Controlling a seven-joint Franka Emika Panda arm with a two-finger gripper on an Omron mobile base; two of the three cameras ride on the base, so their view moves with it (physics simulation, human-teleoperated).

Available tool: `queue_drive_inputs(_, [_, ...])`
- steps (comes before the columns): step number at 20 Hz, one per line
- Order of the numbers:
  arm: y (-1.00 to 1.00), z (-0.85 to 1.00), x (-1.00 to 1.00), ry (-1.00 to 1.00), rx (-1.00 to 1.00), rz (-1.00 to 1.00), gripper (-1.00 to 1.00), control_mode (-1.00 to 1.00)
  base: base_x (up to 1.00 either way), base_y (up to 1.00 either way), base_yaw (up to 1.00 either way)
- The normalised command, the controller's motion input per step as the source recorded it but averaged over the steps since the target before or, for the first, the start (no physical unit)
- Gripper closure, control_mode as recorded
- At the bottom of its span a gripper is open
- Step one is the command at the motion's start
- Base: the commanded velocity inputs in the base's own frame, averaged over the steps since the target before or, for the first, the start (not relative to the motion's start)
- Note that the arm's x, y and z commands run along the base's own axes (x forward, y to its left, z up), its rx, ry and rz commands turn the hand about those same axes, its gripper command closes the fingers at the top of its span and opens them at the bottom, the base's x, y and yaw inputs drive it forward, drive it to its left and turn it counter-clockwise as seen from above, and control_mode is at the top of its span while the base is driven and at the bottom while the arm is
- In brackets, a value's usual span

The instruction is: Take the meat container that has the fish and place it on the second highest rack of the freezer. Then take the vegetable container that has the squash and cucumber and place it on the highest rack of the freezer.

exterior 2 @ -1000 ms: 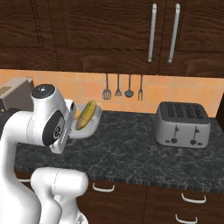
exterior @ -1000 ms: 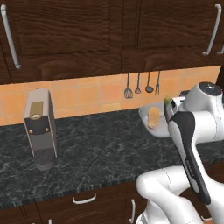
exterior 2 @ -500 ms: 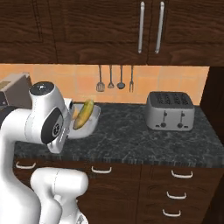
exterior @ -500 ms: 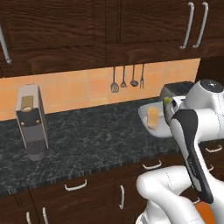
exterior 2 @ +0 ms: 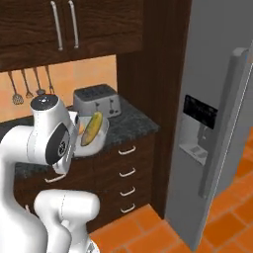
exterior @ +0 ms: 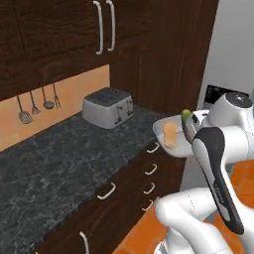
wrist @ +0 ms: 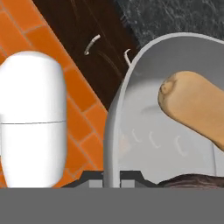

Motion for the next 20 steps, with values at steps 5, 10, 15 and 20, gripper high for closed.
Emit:
queue_drive_inputs(5, [0.0, 0.0, 0.0, 0.0, 0.0, 0.0, 1.0, 1.0, -0.04, 0.0, -0.98])
queue_drive_inputs(10, [0.0, 0.0, 0.0, 0.0, 0.0, 0.0, 1.0, 1.0, -0.02, 0.0, -0.92])
queue_drive_inputs(15, [0.0, 0.0, 0.0, 0.0, 0.0, 0.0, 1.0, 1.0, 0.08, 0.27, -0.54])
queue_drive_inputs(20, [0.0, 0.0, 0.0, 0.0, 0.0, 0.0, 1.0, 1.0, 0.46, -0.41, 0.0])
